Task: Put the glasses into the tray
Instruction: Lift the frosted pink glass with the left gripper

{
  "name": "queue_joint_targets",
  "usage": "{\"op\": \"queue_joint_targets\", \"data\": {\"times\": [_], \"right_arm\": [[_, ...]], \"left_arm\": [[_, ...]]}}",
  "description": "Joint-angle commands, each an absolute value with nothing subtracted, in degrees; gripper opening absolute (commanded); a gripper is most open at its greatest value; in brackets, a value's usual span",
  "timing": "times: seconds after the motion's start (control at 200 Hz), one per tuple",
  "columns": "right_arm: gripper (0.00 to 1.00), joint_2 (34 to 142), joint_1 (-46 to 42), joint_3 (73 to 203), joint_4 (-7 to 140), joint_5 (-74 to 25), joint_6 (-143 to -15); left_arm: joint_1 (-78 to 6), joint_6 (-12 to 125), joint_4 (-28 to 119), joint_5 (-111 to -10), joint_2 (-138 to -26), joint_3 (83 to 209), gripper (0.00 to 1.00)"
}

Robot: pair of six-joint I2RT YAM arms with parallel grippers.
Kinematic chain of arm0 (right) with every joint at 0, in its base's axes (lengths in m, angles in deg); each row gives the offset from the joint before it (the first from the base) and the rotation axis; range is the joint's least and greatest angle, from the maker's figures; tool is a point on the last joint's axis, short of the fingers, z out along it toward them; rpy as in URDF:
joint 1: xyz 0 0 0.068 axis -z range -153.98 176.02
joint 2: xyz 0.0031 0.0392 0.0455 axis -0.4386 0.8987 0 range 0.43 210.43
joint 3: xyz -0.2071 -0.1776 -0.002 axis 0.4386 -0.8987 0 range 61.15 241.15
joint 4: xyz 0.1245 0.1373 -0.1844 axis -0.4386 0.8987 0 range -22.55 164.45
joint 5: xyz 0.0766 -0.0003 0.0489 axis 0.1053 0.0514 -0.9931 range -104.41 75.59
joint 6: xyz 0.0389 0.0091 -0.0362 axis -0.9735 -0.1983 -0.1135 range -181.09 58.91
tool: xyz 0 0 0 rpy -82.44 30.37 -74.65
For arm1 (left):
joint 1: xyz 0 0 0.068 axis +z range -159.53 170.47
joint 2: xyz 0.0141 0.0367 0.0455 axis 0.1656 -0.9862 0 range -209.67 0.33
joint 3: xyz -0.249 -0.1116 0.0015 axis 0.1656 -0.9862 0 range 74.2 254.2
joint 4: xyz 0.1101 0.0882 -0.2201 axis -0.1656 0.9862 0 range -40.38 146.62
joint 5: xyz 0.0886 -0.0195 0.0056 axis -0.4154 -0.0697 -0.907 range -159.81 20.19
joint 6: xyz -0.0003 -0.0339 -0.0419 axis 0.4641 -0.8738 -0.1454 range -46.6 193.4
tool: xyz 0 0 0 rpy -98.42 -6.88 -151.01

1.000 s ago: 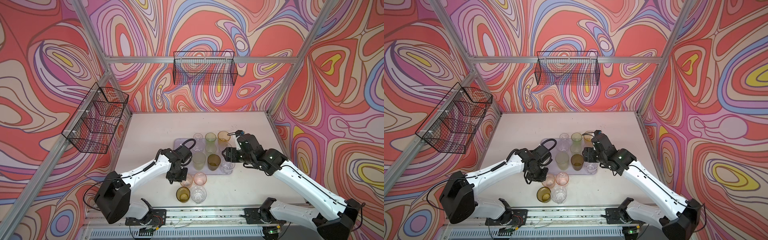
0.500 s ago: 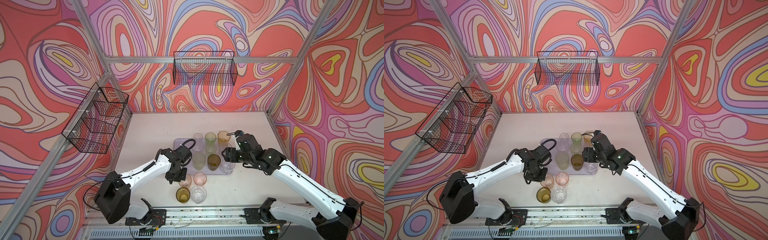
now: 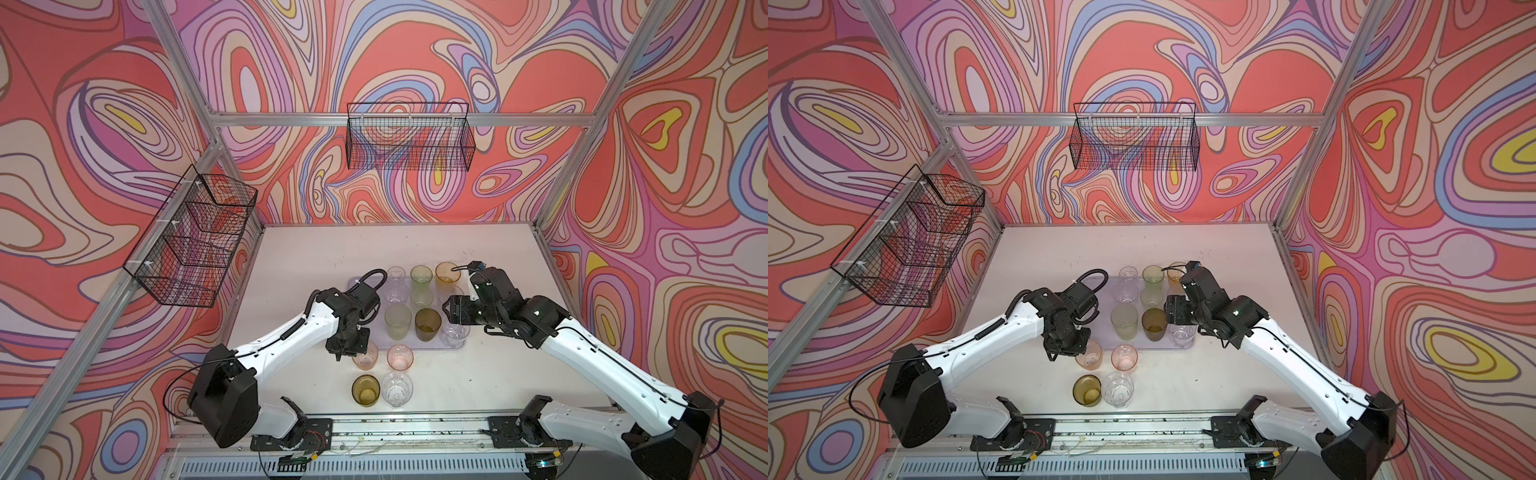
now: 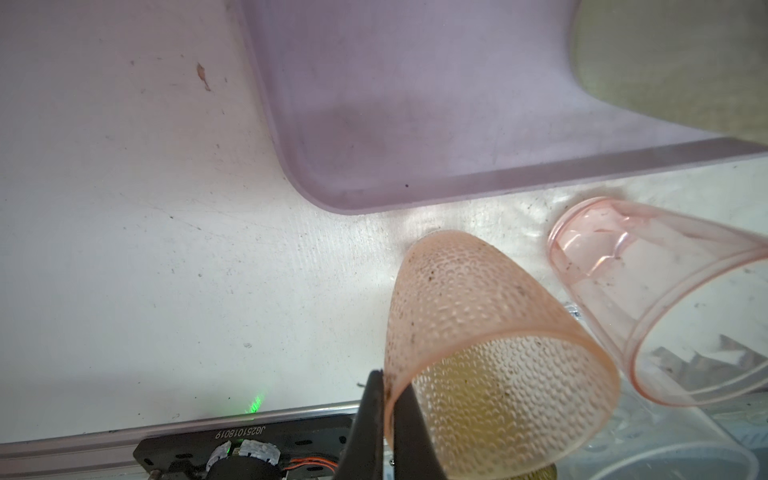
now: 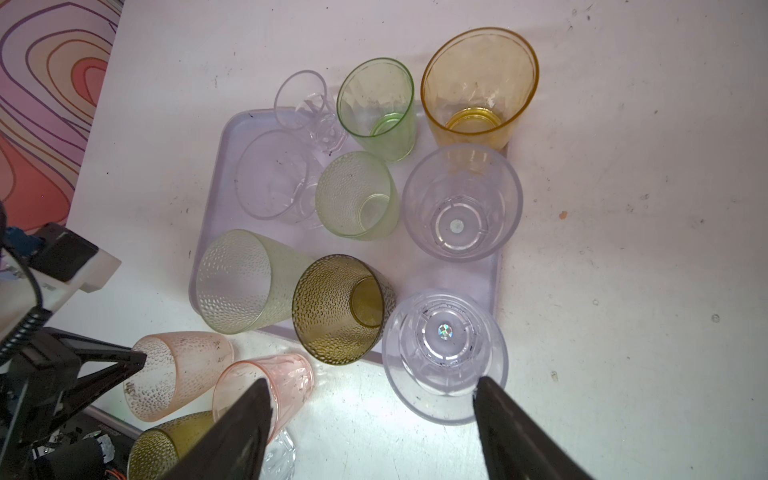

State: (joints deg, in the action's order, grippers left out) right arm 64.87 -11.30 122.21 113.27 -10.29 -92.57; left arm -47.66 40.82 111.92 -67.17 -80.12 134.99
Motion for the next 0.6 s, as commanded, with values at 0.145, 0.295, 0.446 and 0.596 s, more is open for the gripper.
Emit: {"op": "queue_joint_targets", "data": {"times": [0.145,0.295,0.446,0.596], "right_arm": [[0.8,65.0,-11.6,123.3,113.6,-9.6,-91.8],[0.8,64.5,-11.6,123.4,113.9,-9.7,-91.9],[0.8,64.3,-11.6,123.6,114.4,-10.2,-91.8],[0.8,64.2,-11.6,123.9,115.1,-10.6,-91.5]], "left_arm": [[-44.8,43.9,116.1,-69.3,-78.6,138.8,0.02],[-43.2,45.5,116.4,-69.4,-79.0,140.5,0.02],[-41.8,47.0,115.9,-69.5,-80.3,142.0,0.02],[-40.8,48.4,115.3,-69.5,-82.1,143.5,0.02]]}}
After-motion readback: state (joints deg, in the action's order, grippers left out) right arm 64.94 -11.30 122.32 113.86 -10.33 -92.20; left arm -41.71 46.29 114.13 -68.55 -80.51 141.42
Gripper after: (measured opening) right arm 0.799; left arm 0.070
